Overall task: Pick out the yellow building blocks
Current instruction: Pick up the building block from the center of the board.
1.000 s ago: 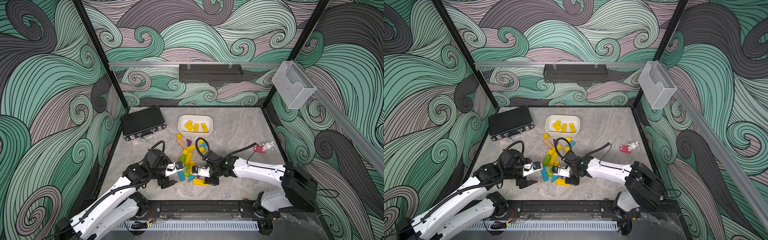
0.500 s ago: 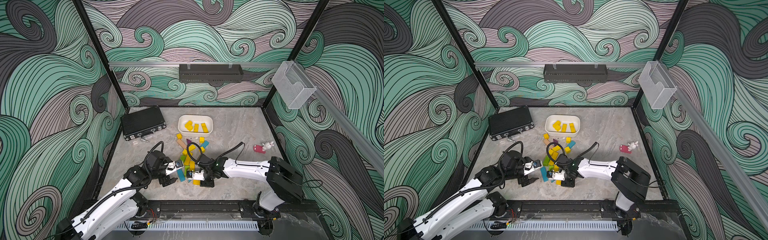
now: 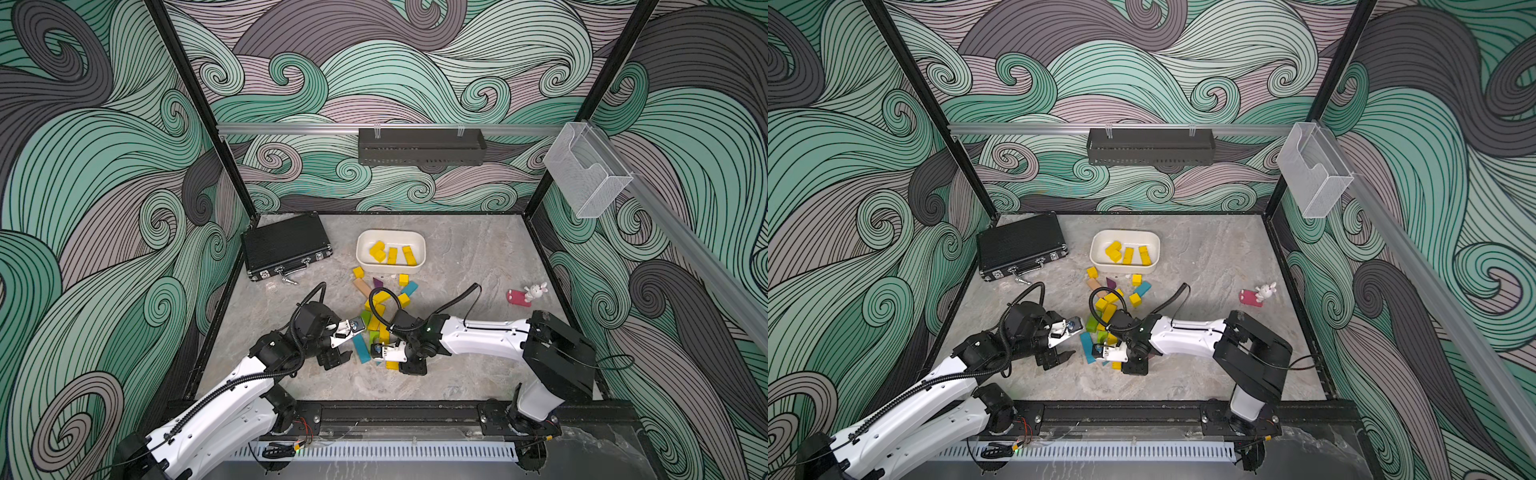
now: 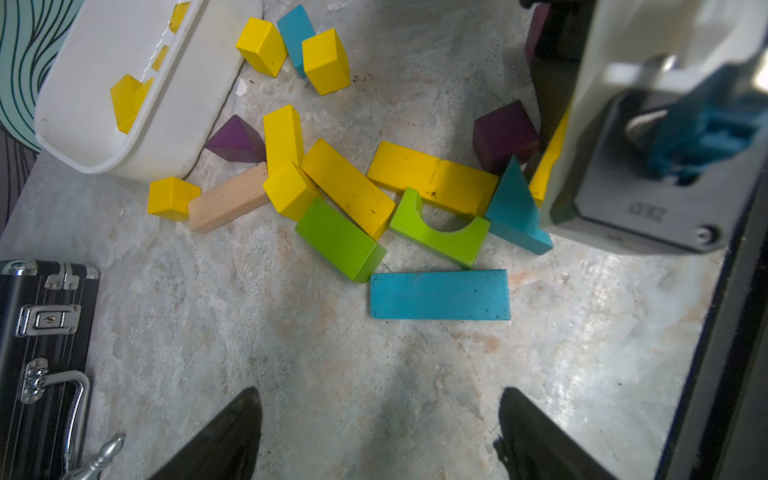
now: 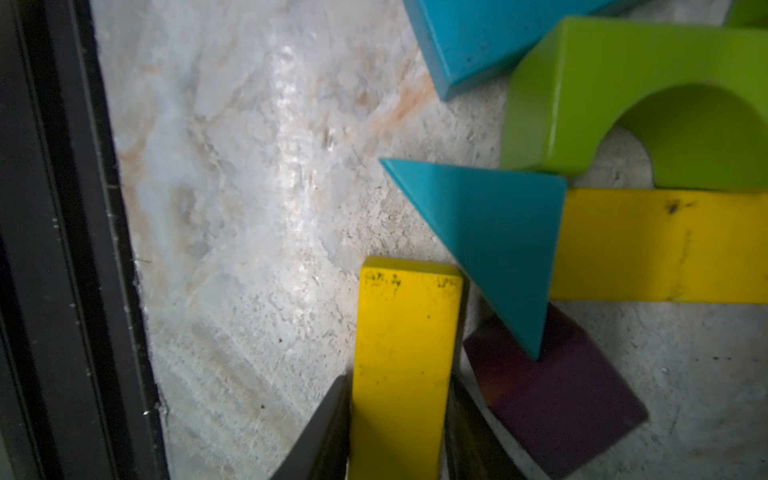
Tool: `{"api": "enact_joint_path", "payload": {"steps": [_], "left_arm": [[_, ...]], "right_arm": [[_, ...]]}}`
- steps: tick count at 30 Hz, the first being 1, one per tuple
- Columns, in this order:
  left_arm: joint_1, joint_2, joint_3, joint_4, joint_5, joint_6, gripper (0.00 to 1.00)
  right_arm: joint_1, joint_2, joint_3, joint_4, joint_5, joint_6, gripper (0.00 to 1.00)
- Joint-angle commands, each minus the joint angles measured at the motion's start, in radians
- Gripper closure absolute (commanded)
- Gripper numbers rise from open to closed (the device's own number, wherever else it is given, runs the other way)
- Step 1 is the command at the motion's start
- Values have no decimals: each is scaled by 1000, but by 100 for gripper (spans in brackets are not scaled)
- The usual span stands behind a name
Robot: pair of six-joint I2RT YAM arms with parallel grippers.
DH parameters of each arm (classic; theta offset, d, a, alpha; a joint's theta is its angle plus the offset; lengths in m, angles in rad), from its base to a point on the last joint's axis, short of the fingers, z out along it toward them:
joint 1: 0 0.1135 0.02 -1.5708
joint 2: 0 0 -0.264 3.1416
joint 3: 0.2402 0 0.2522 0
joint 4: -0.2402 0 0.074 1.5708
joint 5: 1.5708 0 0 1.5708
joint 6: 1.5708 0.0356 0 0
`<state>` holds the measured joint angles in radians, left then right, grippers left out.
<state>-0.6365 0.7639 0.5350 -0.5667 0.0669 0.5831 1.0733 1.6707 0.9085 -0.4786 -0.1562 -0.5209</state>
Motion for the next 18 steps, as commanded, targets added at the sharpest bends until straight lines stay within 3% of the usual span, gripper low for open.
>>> {"api": "enact_joint_path", "payload": {"steps": [1, 18], "left_arm": [[-2, 5, 30, 2, -40, -8, 12], [0, -3, 66, 8, -98, -25, 13]], "right_arm": [[4, -2, 24, -52, 3, -22, 65], [3, -227, 9, -154, -14, 4, 78]]}}
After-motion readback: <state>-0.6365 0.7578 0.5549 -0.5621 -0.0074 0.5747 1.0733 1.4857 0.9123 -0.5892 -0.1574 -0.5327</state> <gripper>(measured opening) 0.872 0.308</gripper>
